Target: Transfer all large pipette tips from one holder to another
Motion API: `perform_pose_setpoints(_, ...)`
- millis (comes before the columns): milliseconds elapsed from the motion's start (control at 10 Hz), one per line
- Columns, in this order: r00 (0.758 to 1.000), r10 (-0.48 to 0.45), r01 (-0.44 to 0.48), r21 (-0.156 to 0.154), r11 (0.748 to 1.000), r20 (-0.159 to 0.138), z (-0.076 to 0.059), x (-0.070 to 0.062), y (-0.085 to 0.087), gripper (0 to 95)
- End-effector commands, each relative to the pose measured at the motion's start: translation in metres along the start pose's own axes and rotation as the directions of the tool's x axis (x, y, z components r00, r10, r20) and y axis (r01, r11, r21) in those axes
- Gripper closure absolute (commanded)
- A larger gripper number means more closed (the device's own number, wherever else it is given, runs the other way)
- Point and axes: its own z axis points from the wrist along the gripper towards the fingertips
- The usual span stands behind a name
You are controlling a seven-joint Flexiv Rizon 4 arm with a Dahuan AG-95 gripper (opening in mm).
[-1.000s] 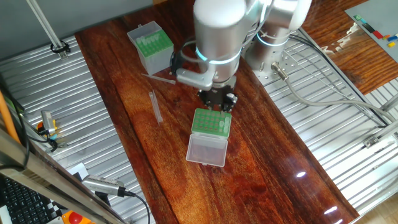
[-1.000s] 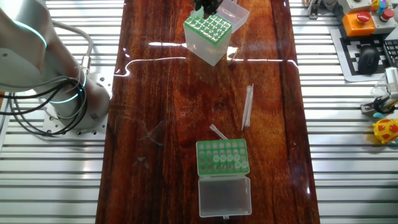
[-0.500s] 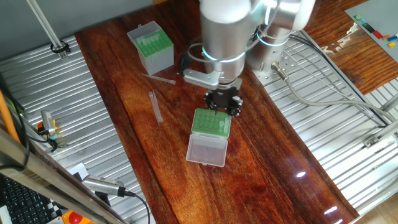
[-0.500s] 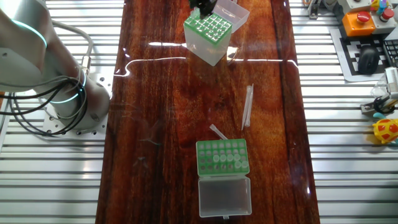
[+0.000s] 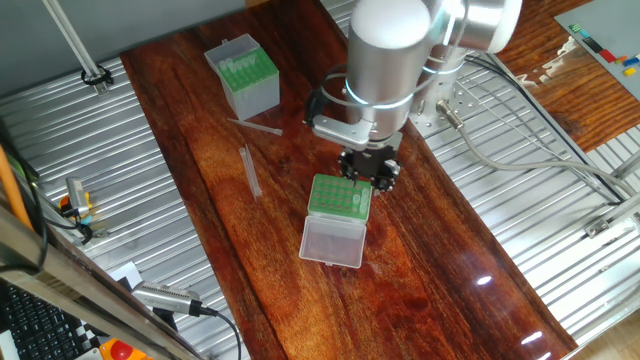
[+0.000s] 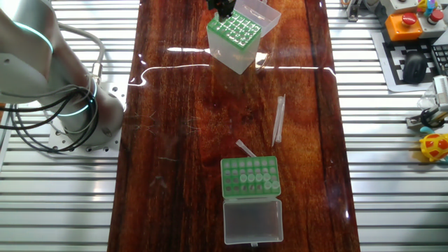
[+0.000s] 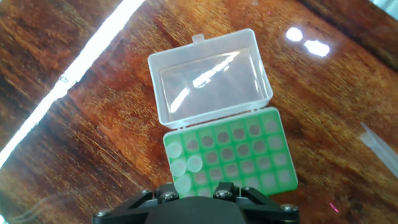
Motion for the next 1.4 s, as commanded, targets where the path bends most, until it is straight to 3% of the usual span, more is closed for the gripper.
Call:
perform_pose_setpoints(100, 1.0, 0.0, 0.0, 0.007, 1.0, 0.002, 0.001, 0.001, 0.001, 57.0)
perform_pose_setpoints(300, 1.0, -0.001, 0.001, 0.015, 1.0, 0.005, 0.003, 0.001, 0.003, 57.0)
perform_pose_setpoints(400, 1.0, -0.003, 0.003, 0.02, 1.0, 0.008, 0.004, 0.001, 0.003, 76.0)
perform_pose_setpoints(1000, 1.0, 0.0, -0.001, 0.037, 0.999, 0.029, 0.014, 0.002, 0.001, 76.0)
perform_pose_setpoints(1100, 1.0, 0.001, -0.002, 0.037, 0.999, 0.03, 0.013, 0.0, 0.0, 95.0)
perform_pose_setpoints(1300, 1.0, 0.0, -0.002, 0.036, 0.999, 0.029, 0.01, -0.001, -0.002, 95.0)
perform_pose_setpoints(1400, 1.0, 0.001, -0.002, 0.032, 0.999, 0.028, 0.002, -0.004, -0.004, 95.0)
